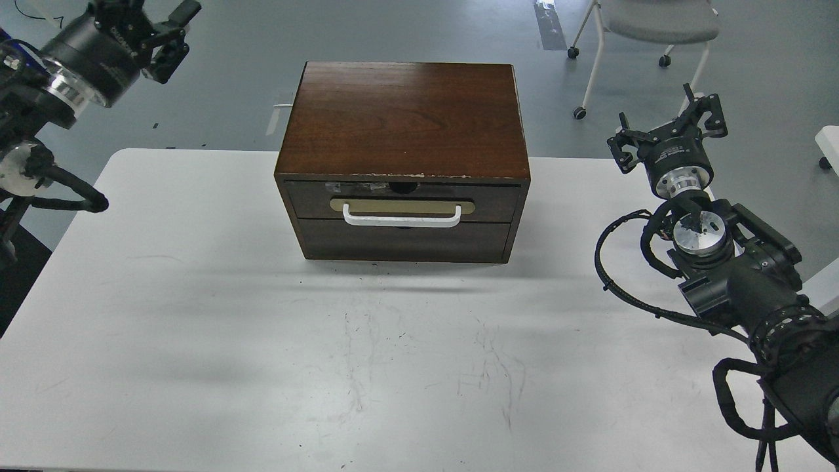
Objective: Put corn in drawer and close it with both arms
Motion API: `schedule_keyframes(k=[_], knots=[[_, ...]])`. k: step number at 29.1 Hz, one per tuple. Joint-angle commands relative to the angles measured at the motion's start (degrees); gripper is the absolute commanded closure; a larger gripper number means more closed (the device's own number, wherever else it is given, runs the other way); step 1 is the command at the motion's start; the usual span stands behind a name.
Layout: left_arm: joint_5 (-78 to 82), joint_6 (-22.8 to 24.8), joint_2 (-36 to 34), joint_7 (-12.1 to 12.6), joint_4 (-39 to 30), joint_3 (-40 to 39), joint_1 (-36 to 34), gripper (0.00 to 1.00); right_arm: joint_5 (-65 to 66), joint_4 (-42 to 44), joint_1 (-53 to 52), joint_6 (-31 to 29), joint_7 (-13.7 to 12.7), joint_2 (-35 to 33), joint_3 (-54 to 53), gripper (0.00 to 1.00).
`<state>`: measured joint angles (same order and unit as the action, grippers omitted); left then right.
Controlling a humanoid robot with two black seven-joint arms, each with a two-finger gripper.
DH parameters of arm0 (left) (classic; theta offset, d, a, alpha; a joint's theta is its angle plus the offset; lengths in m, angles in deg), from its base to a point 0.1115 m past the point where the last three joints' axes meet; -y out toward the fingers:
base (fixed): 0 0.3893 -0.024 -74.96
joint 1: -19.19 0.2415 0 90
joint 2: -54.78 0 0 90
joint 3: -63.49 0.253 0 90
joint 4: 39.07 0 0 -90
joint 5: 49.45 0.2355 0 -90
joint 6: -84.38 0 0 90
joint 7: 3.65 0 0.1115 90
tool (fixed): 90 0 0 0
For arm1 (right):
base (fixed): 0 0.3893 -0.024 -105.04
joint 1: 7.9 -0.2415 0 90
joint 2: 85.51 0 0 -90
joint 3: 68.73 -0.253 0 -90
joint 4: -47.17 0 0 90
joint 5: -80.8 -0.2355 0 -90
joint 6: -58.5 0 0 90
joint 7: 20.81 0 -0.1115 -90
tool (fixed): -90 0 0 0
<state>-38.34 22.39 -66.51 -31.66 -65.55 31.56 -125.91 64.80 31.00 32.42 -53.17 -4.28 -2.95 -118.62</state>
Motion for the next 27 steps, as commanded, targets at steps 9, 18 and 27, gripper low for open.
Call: schedule_keyframes(k=[9,18,27], knots=[[-11.3,0.0,7.6,0.1,6.1,0.0,9.0,0.02,-0.5,-0.3,0.8,-0.6,0.0,0.2,-1.2,0.00],[-13.0,0.0,8.8,1.6,6.1,0.0,11.0,0.02,-0.4,-0.4,1.5,-2.7,0.0,0.1,-0.2,0.00],[-13.0,0.0,9.0,1.8,5.4,0.0,11.2,0.02,-0.4,-0.9,1.8,-4.7,0.1,-0.3,0.0,0.00]])
